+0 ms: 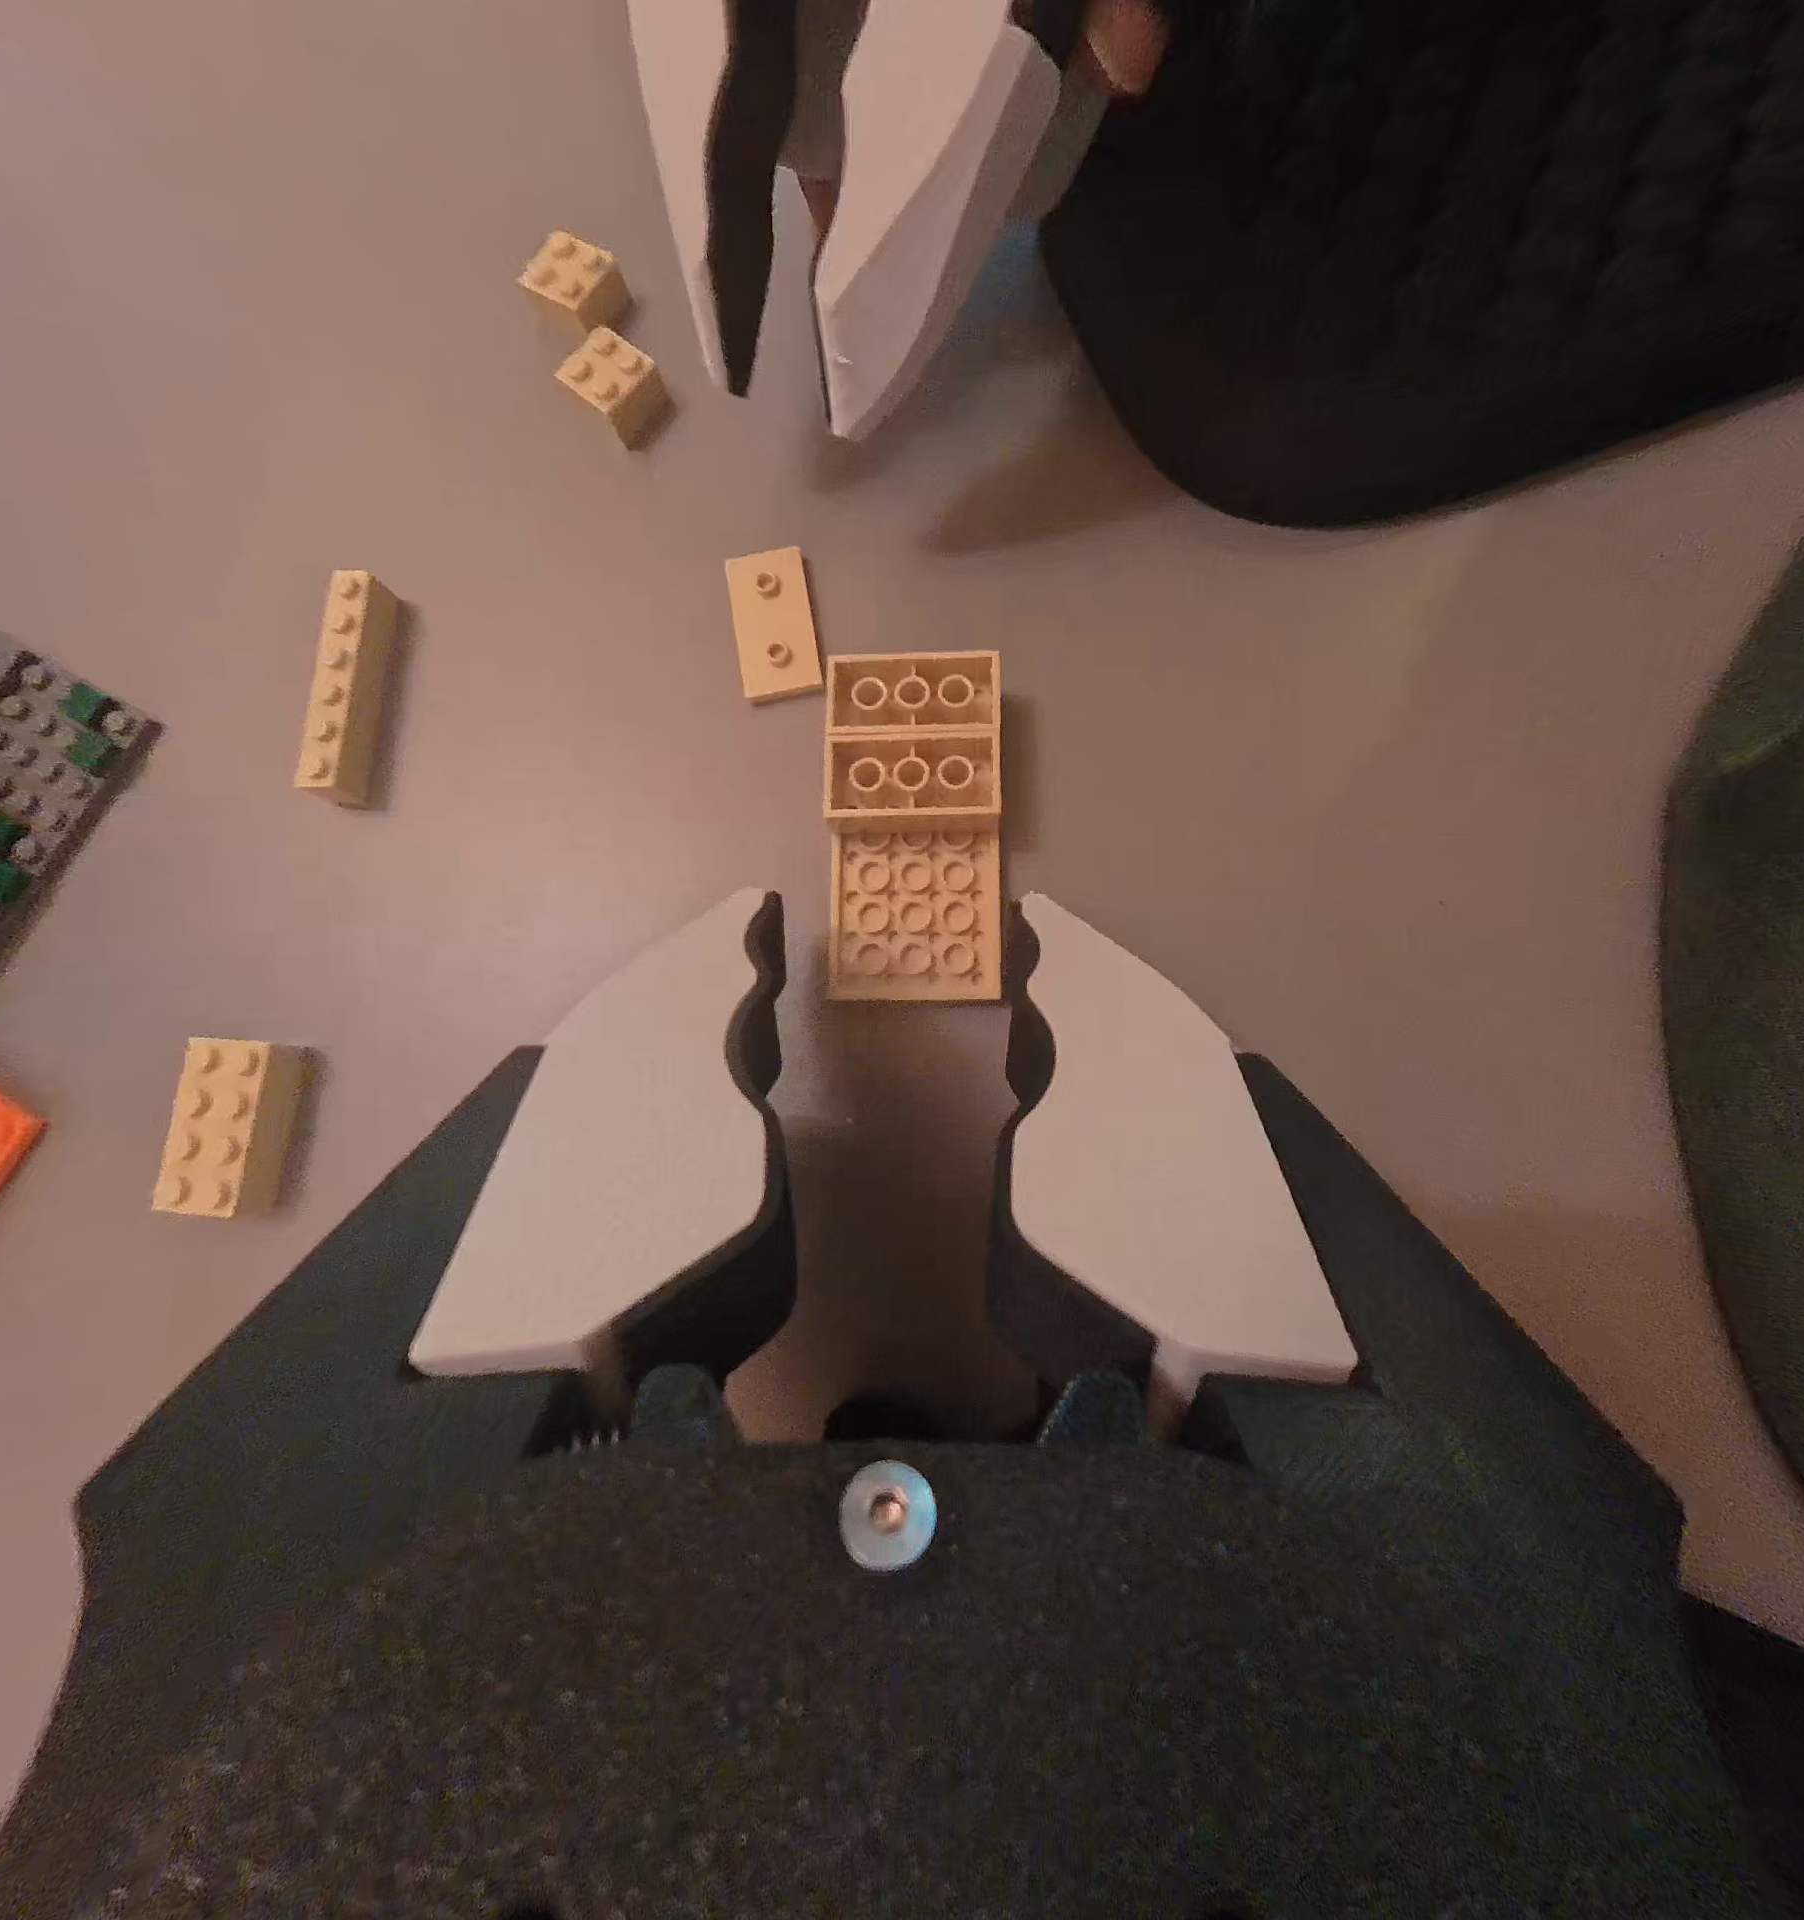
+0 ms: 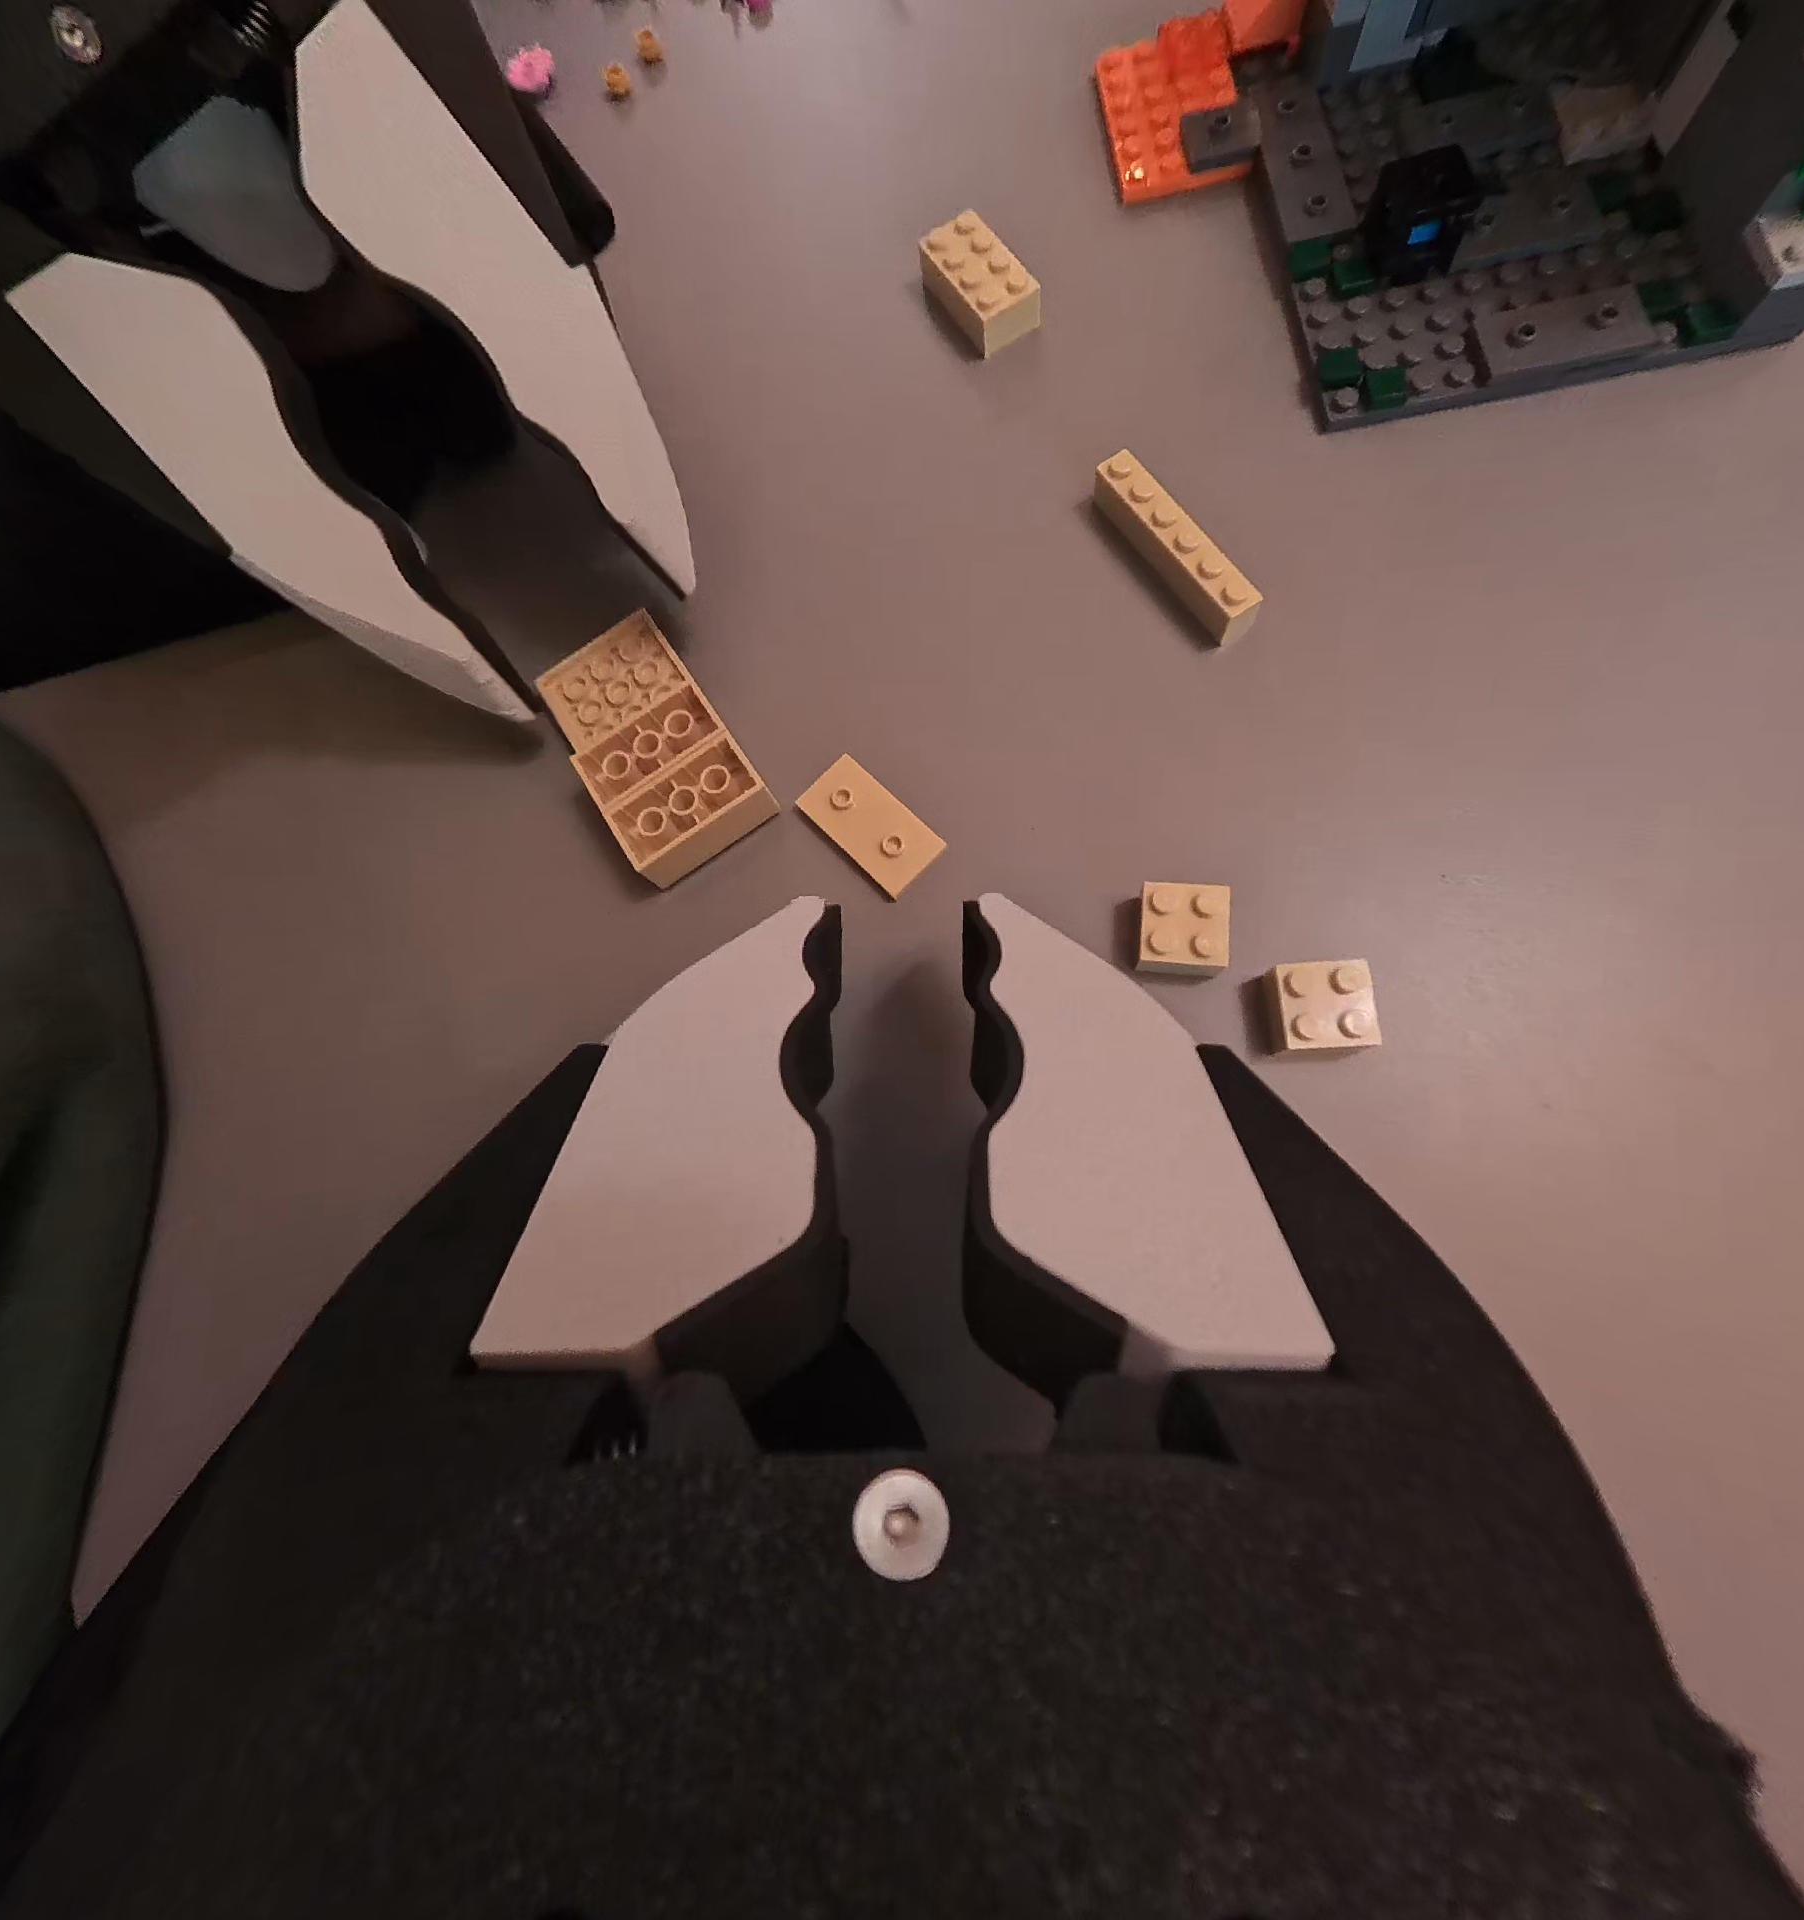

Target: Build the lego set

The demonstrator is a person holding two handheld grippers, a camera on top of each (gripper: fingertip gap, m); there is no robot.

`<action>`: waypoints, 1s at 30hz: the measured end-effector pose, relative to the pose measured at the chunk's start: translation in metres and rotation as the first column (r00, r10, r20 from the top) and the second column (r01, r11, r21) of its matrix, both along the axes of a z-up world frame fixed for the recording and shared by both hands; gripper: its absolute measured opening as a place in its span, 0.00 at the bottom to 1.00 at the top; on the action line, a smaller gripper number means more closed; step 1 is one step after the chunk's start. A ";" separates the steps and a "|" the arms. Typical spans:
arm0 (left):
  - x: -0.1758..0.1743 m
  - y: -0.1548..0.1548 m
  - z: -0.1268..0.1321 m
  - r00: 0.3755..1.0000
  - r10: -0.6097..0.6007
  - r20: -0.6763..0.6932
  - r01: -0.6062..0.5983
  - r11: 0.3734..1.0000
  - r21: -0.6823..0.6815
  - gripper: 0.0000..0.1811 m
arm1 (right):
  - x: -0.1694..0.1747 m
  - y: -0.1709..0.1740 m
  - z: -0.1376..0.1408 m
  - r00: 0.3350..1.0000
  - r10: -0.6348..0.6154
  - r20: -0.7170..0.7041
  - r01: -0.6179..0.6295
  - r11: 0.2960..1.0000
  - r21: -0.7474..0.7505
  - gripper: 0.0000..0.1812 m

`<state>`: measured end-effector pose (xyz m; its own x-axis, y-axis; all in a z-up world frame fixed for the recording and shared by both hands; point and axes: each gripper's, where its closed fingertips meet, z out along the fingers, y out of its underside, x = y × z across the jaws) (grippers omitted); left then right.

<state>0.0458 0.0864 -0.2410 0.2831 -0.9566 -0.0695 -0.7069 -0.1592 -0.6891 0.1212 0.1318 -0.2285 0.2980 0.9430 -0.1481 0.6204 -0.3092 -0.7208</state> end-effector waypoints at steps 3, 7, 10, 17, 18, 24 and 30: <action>-0.002 0.010 0.012 0.997 0.044 0.063 -0.046 0.999 0.020 0.20 | -0.003 0.002 0.008 0.999 -0.007 -0.043 0.008 1.000 0.023 0.14; -0.003 0.029 0.032 0.978 0.120 0.171 -0.132 0.989 0.064 0.16 | -0.006 0.014 0.025 0.995 -0.039 -0.095 0.050 0.992 0.117 0.22; -0.006 0.045 0.046 0.950 0.178 0.256 -0.205 0.975 0.085 0.10 | -0.007 0.024 0.034 0.994 -0.058 -0.090 0.076 0.976 0.206 0.28; -0.030 0.072 0.062 0.883 0.293 0.366 -0.361 0.923 0.131 0.00 | -0.003 0.042 0.056 0.990 -0.076 -0.121 0.114 0.931 0.347 0.09; -0.033 0.074 0.063 0.879 0.302 0.369 -0.376 0.914 0.150 0.00 | -0.002 0.046 0.059 0.988 -0.085 -0.127 0.126 0.923 0.364 0.06; -0.041 0.077 0.056 0.868 0.325 0.376 -0.407 0.899 0.163 0.00 | 0.012 0.066 0.056 0.994 -0.101 -0.040 0.108 0.901 0.420 0.00; -0.042 0.076 0.046 0.863 0.337 0.377 -0.406 0.906 0.120 0.00 | 0.018 0.063 0.038 0.992 0.044 0.117 -0.088 0.913 0.399 0.00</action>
